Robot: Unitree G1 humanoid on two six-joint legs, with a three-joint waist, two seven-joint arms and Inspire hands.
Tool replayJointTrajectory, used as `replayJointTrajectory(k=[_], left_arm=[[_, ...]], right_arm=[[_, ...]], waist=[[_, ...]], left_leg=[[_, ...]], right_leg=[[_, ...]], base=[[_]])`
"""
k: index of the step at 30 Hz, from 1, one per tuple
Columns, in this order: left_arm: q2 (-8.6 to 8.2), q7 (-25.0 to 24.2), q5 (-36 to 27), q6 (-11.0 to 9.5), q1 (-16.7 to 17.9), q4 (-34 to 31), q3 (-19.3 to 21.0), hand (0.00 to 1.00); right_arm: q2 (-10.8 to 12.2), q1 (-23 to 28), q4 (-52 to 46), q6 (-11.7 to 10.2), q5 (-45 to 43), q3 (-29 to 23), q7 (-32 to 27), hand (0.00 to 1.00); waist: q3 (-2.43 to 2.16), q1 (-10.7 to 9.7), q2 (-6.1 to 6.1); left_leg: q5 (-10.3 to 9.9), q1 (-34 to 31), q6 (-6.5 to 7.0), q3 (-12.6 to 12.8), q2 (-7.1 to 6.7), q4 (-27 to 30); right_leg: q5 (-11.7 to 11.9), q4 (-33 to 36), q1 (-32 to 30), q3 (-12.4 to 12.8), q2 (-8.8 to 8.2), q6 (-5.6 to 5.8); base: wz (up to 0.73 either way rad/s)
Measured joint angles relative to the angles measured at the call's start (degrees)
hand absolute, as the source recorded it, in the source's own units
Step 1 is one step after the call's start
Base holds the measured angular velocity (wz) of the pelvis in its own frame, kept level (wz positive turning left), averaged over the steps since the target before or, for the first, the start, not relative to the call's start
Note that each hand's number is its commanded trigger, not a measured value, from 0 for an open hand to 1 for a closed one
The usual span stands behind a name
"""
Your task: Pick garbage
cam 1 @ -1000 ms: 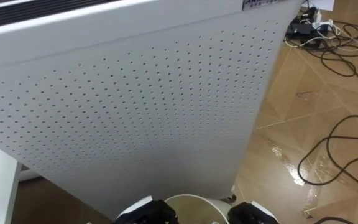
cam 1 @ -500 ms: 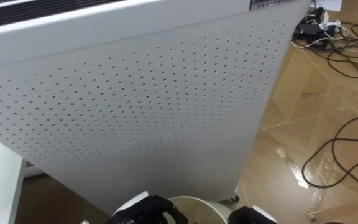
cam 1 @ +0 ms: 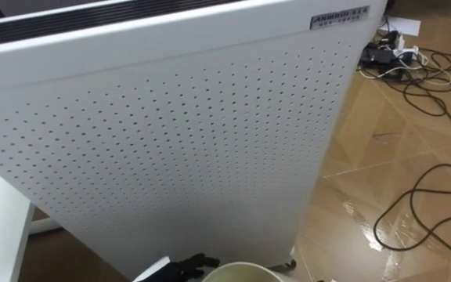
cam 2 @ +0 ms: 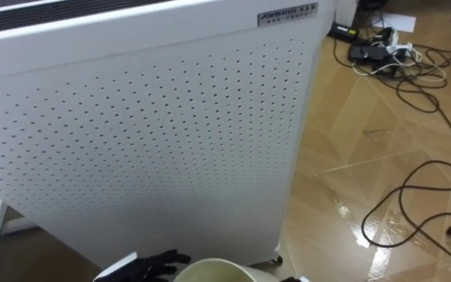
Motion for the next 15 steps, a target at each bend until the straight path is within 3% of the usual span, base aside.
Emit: replayJointTrajectory(k=[7,15], left_arm=[[-0.3,1.4,-0.2,0.4,1.6,2.3,0.1,0.0],[-2.73,10.1,-3.1,-1.1,3.6,16.9,0.7,0.0]], right_arm=[[-0.6,1.4,0.0,0.2,-0.9,-1.3,-0.2,1.0],[-0.5,5.6,2.9,-0.1,0.0,-1.6,-2.4,1.0]], waist=[[-0.06,-0.6,0.47],[-0.1,-0.6,0.24]], left_leg=[[-0.1,0.0,-0.06,0.0,0.04,0.0],[-0.7,4.1,0.14,1.6,-0.63,-1.1]], right_leg=[[0.0,0.0,0.0,0.0,0.18,-0.03],[-0.8,-0.8,3.8,0.3,-0.8,0.26]], base=[[0.0],[-0.01]])
